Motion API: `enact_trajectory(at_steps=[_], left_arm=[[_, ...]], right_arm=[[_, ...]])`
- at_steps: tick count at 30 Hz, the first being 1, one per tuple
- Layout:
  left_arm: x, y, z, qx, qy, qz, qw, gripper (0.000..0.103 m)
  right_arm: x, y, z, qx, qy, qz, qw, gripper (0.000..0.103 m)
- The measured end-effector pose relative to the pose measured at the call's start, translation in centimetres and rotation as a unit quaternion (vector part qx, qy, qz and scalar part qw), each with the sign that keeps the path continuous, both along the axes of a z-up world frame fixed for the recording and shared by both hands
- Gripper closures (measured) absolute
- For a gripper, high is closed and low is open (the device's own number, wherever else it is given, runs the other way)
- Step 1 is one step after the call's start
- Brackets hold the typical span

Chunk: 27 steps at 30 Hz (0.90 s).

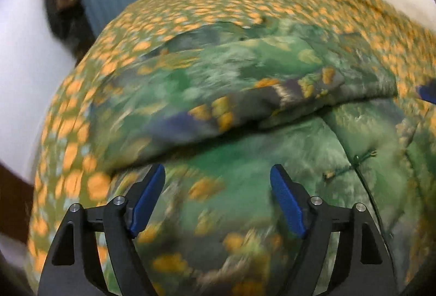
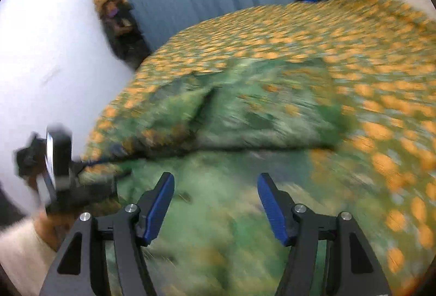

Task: Fold large clothes
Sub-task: 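Grasp the other jacket side with the right tool and fold it over the front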

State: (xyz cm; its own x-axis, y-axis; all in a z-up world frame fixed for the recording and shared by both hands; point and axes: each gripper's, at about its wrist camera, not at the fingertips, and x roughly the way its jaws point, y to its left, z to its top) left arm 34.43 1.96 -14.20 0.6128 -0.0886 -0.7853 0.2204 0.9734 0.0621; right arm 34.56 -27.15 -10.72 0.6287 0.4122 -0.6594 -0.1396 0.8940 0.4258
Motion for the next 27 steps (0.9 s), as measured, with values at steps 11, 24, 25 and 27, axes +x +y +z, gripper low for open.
enact_trajectory(at_steps=[11, 24, 25, 27], left_arm=[[-4.7, 6.7, -2.8, -0.092, -0.002, 0.096, 0.9912, 0.016], [-3.3, 7.7, -1.1, -0.122, 0.012, 0.097, 0.9877, 0.016], [-2.9, 7.9, -0.1, -0.13, 0.007, 0.096, 0.9868, 0.016], [-1.3, 8.0, 2.2, -0.153, -0.007, 0.089, 0.9842, 0.016]], right_arm=[[14.5, 6.6, -5.5, 0.061, 0.149, 0.038, 0.986, 0.088], [16.8, 7.9, -6.1, -0.116, 0.073, 0.013, 0.99, 0.055], [16.1, 7.8, -5.0, -0.118, 0.053, 0.011, 0.992, 0.055], [14.3, 8.2, -2.1, -0.133, -0.017, 0.011, 0.991, 0.055]])
